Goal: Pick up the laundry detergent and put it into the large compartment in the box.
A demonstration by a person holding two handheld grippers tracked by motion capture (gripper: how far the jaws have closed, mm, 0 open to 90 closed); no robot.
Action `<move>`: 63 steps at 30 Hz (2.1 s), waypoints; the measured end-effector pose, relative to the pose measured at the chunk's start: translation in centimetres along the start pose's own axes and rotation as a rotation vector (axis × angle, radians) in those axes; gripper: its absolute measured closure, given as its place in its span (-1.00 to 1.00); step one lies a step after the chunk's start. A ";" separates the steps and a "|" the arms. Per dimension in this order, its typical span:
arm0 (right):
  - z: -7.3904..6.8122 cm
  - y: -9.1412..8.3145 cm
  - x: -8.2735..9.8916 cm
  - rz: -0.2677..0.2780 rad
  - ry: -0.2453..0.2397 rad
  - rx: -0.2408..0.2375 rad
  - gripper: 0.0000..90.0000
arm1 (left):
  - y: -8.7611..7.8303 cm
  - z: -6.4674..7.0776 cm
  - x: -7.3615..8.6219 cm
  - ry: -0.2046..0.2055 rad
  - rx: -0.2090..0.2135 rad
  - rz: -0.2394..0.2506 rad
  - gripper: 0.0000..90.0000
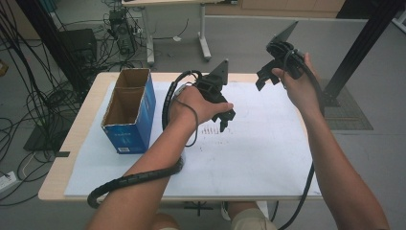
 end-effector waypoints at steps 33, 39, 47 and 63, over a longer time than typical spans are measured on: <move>-0.1 -0.1 0.2 0.002 0.006 0.005 -0.82 | -0.5 0.0 0.3 -0.003 -0.011 0.009 -0.85; 0.0 -0.2 0.3 0.003 0.008 0.004 -0.82 | -1.3 -0.4 0.7 -0.021 -0.029 0.015 -0.85; -0.1 -0.3 0.4 0.003 0.011 0.004 -0.82 | -2.3 -1.1 1.4 -0.053 -0.054 0.022 -0.85; -0.3 -0.5 0.6 0.011 0.004 -0.001 -0.82 | -3.7 -3.2 3.5 -0.132 -0.092 0.027 -0.86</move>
Point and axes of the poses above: each handheld gripper's, and its own axes: y roughly forward along the jaws, x roughly out of its underside, z roughly to its right, the point moved 7 cm from there along y, roughly forward along the jaws, and after that the axes turned 14 degrees about y, right-handed, at the moved point
